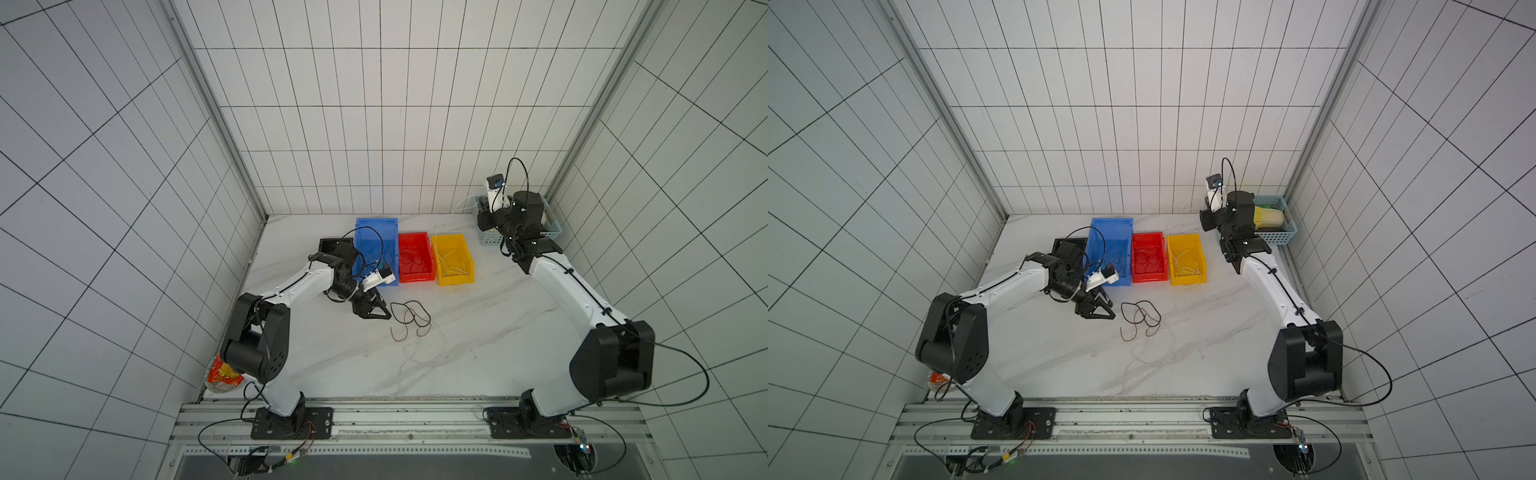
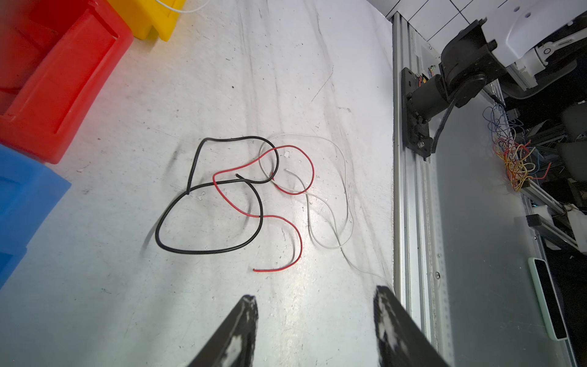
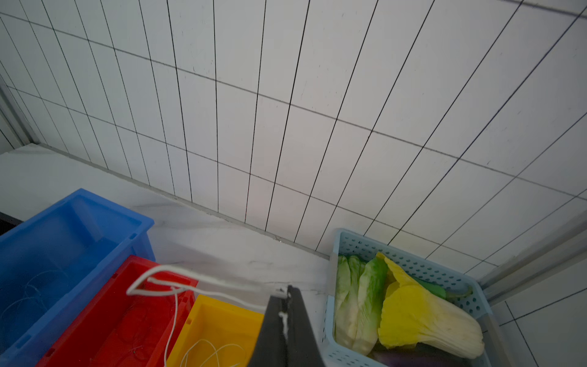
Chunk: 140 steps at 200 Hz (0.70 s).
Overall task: Untangle and sort cables by color
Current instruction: Place the cable in the bin.
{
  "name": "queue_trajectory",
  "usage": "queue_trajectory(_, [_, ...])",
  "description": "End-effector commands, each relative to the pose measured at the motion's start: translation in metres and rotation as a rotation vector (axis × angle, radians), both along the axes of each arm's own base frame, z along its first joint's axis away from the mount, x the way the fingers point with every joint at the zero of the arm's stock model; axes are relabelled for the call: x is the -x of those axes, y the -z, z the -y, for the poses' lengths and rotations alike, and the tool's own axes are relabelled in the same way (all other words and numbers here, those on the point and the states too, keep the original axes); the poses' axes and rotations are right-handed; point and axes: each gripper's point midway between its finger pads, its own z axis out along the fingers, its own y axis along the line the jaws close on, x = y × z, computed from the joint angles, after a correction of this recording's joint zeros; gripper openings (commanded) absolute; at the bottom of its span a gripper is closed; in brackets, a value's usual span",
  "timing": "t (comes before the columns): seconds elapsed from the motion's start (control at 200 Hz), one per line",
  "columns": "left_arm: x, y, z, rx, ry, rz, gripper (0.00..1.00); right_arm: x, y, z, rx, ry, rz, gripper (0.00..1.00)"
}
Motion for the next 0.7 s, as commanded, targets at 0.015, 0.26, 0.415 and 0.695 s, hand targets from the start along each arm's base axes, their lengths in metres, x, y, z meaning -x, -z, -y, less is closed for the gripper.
queue_trajectory(0.015, [0.001, 0.007, -0.001, -0.003, 0.008, -0.008, 0.56, -0.002, 0.027, 0.011, 0.010, 0.048, -0.039, 0.00])
queue_trajectory(0.26, [0.001, 0.008, -0.002, -0.008, 0.006, -0.010, 0.56, 0.006, 0.081, 0.029, 0.043, 0.138, -0.189, 0.00])
queue_trajectory(0.415, [0.000, 0.009, -0.001, -0.009, 0.005, -0.015, 0.56, 0.015, 0.114, 0.020, 0.062, 0.102, -0.293, 0.00])
queue_trajectory(0.695, [0.000, 0.010, -0.002, -0.016, 0.002, -0.017, 0.56, 0.018, 0.165, -0.001, 0.127, 0.056, -0.412, 0.00])
